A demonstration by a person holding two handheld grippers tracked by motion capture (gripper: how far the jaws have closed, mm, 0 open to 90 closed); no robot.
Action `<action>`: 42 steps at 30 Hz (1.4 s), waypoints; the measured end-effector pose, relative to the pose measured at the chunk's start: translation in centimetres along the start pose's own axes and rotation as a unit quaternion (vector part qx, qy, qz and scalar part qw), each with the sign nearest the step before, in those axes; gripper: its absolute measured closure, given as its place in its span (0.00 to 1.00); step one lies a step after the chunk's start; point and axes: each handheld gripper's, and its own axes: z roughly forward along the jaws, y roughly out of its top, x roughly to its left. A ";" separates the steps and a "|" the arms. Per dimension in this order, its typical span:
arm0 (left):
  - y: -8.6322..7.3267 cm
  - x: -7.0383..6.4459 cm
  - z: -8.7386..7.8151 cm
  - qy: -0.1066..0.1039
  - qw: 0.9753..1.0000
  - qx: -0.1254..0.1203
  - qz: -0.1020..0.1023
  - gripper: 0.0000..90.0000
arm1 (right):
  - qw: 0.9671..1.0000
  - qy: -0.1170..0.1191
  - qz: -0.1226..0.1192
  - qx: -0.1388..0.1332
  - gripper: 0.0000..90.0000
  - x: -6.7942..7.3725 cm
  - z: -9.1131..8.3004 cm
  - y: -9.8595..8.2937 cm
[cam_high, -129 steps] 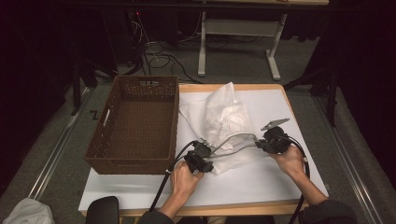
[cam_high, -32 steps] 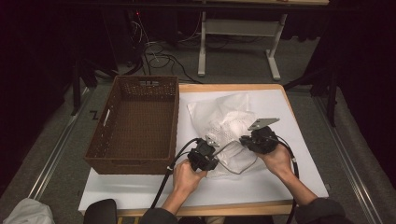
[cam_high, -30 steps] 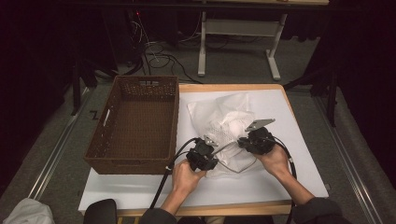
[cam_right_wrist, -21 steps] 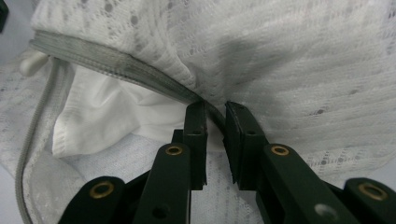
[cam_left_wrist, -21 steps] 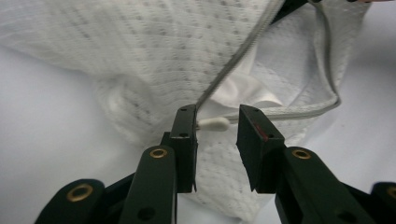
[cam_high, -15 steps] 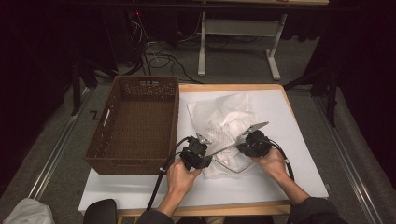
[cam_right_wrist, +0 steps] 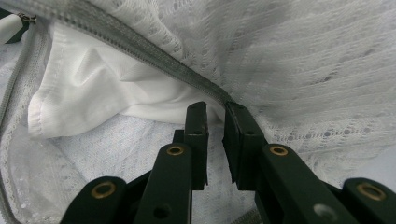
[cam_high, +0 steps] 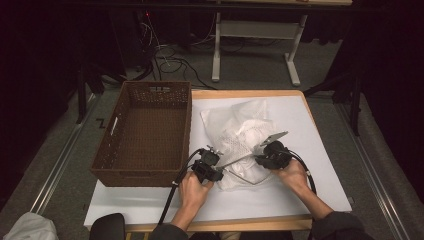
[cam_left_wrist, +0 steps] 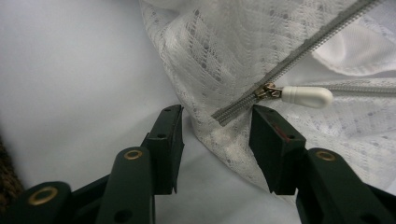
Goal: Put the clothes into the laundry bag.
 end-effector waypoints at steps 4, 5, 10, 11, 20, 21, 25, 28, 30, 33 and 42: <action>-0.1 0.4 -0.1 -0.005 1.000 -0.003 0.006 0.72 | 1.000 -0.004 -0.009 0.001 0.88 0.2 0.0 0.1; -0.2 0.4 -0.1 -0.006 1.000 -0.005 0.008 0.75 | 1.000 -0.003 -0.014 0.001 0.88 0.3 -0.1 0.1; -0.2 0.4 -0.2 -0.014 0.999 -0.003 0.033 0.86 | 1.000 -0.005 -0.016 -0.005 0.85 1.0 -0.5 0.2; -0.2 0.3 -0.2 -0.014 0.999 -0.003 0.041 0.88 | 1.000 -0.005 -0.016 -0.005 0.85 1.1 -0.6 0.2; -0.6 0.5 -0.2 -0.027 0.998 -0.015 0.055 0.92 | 0.999 0.003 -0.018 -0.028 0.83 1.8 -1.5 0.2; -0.7 0.5 -0.2 -0.027 0.998 -0.019 0.056 0.92 | 0.999 0.004 -0.014 -0.034 0.83 1.9 -1.7 0.2; -0.7 0.7 -0.3 -0.035 0.998 -0.017 0.058 0.92 | 0.999 0.002 -0.019 -0.049 0.80 2.1 -2.4 -0.2; -0.8 0.6 -0.2 -0.032 0.998 -0.023 0.057 0.92 | 0.998 0.010 -0.022 -0.053 0.78 2.4 -2.8 -0.3; -0.9 0.7 -0.3 -0.035 0.998 -0.025 0.055 0.92 | 0.998 0.019 -0.020 -0.059 0.79 2.6 -3.1 -0.6; -1.2 0.2 -0.3 -0.017 0.997 -0.036 0.066 0.92 | 0.997 0.021 -0.027 -0.066 0.80 3.1 -3.6 -1.2; -1.5 0.3 -0.3 -0.023 0.997 -0.044 0.058 0.92 | 0.995 0.038 -0.022 -0.088 0.78 3.8 -4.5 -2.2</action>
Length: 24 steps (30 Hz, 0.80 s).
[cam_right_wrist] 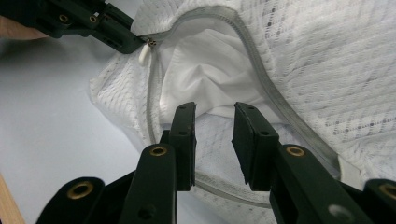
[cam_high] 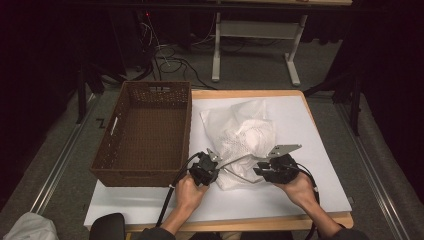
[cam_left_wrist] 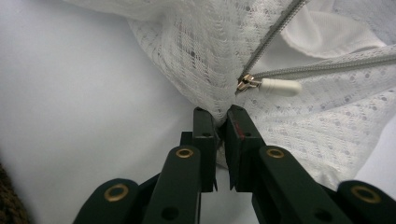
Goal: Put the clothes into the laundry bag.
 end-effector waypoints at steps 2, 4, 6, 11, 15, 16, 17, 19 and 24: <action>0.0 0.0 -0.1 -0.003 1.000 0.001 0.001 0.92 | 1.000 -0.002 -0.004 -0.002 0.78 0.3 0.1 0.0; 0.0 0.0 -0.1 -0.004 1.000 0.000 0.002 0.92 | 1.000 0.000 0.001 0.006 0.78 0.4 0.4 0.1; 0.1 0.1 -0.3 -0.006 1.000 -0.003 0.002 0.92 | 1.000 -0.008 -0.006 0.014 0.78 0.6 0.9 0.4; 0.1 0.1 -0.4 -0.014 1.000 -0.003 0.000 0.92 | 1.000 -0.010 -0.008 0.010 0.78 1.2 1.5 1.1; 0.1 0.1 -0.6 -0.020 1.000 -0.002 -0.003 0.92 | 1.000 -0.011 -0.025 0.015 0.77 1.7 1.7 1.3; 0.1 0.1 -0.6 -0.021 1.000 -0.001 -0.004 0.92 | 0.999 -0.012 -0.025 0.017 0.77 1.9 1.7 1.4; 0.1 0.2 -0.5 -0.023 1.000 0.000 -0.003 0.92 | 0.999 -0.012 -0.028 0.015 0.77 1.9 1.8 1.5; 0.1 0.3 -0.3 -0.026 1.000 0.002 -0.003 0.92 | 0.999 -0.010 -0.028 0.018 0.77 1.9 1.8 1.6; 0.1 0.1 -0.2 -0.023 1.000 0.004 -0.001 0.92 | 0.999 -0.009 -0.035 0.025 0.77 2.2 1.8 1.8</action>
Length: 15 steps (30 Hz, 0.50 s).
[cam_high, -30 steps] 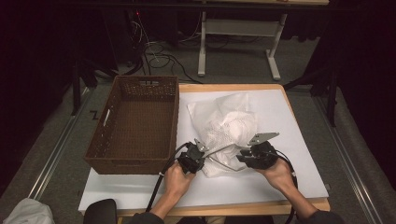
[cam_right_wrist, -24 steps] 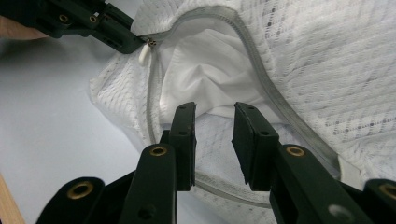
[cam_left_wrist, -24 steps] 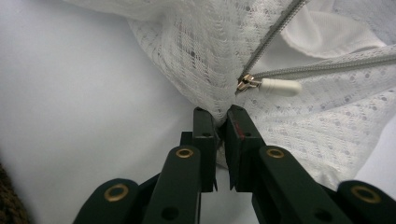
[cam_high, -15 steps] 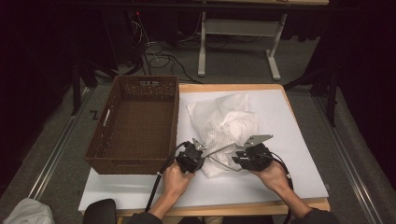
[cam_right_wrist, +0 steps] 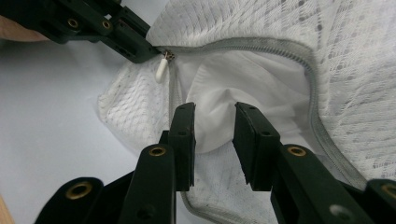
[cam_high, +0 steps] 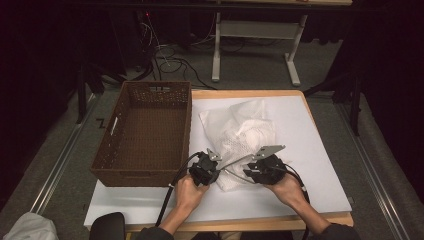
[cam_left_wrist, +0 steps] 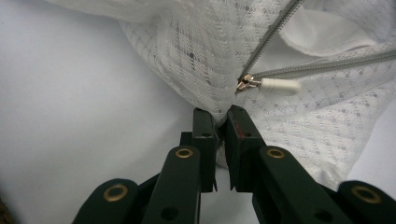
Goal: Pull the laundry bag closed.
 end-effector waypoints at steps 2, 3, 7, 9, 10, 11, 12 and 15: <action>0.0 0.0 -0.2 -0.001 1.000 -0.005 0.000 0.92 | 1.000 0.000 0.001 0.002 0.77 0.0 0.1 0.1; 0.1 0.0 -0.3 -0.003 1.000 -0.005 -0.002 0.92 | 1.000 0.001 0.000 -0.001 0.77 0.0 0.1 0.1; 0.0 0.2 -0.3 -0.009 1.000 -0.004 -0.005 0.92 | 1.000 0.002 0.005 -0.001 0.78 0.0 0.3 0.5; -0.1 0.2 -0.2 -0.009 1.000 -0.006 -0.007 0.92 | 1.000 0.000 0.004 0.000 0.78 0.1 0.4 0.7; -0.1 0.1 -0.2 -0.009 1.000 -0.005 -0.006 0.92 | 1.000 0.002 0.002 0.000 0.79 0.2 0.5 0.8; -0.1 0.1 -0.2 -0.009 1.000 -0.006 -0.006 0.92 | 1.000 0.002 0.000 -0.001 0.79 0.3 0.5 0.8; -0.1 0.1 -0.2 -0.009 1.000 -0.006 -0.006 0.92 | 1.000 0.003 0.000 -0.001 0.79 0.5 0.6 0.8; -0.2 0.1 -0.3 -0.010 1.000 -0.007 -0.007 0.92 | 1.000 0.001 -0.004 -0.001 0.80 0.5 0.7 0.9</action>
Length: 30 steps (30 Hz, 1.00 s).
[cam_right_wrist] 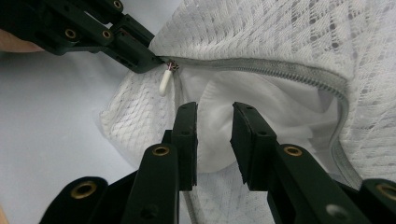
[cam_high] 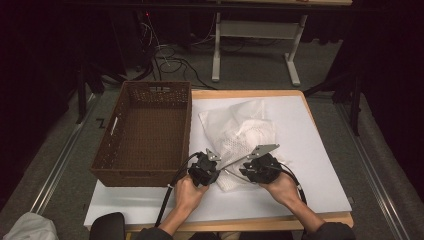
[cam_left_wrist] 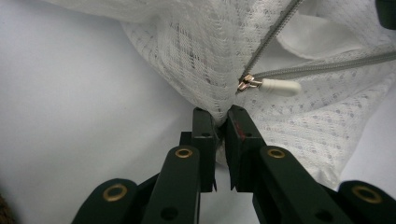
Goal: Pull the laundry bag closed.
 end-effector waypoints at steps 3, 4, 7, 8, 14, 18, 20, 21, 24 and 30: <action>0.0 0.0 0.0 -0.001 1.000 -0.001 -0.003 0.92 | 1.000 0.001 0.010 -0.007 0.81 0.0 0.1 -0.1; 0.0 0.0 0.0 -0.001 1.000 -0.001 -0.004 0.92 | 1.000 0.001 0.010 -0.009 0.82 0.0 0.2 -0.1; 0.0 0.0 0.0 -0.004 1.000 -0.001 -0.005 0.92 | 1.000 0.007 0.012 -0.014 0.83 0.1 0.4 -0.2; 0.0 0.0 0.1 -0.003 1.000 0.000 -0.005 0.92 | 1.000 0.008 0.012 -0.014 0.83 0.2 0.5 -0.2; 0.0 0.1 -0.1 -0.011 1.000 -0.005 -0.013 0.92 | 1.000 0.018 0.000 -0.008 0.85 1.2 1.0 0.0; 0.0 0.1 -0.3 -0.012 1.000 -0.005 -0.013 0.92 | 0.999 0.027 -0.015 -0.009 0.87 1.9 1.4 0.2; 0.0 0.1 -0.3 -0.013 1.000 -0.005 -0.013 0.92 | 0.999 0.029 -0.020 -0.007 0.87 2.3 1.5 0.3; 0.0 0.1 -0.2 -0.014 1.000 -0.005 -0.014 0.92 | 0.999 0.030 -0.021 -0.003 0.87 2.4 1.6 0.3; 0.1 0.1 -0.3 -0.017 1.000 -0.006 -0.015 0.92 | 0.999 0.027 -0.022 0.007 0.87 2.7 2.2 0.3; 0.1 0.1 -0.3 -0.023 1.000 -0.008 -0.018 0.92 | 0.999 0.026 -0.016 0.012 0.87 2.6 3.2 0.3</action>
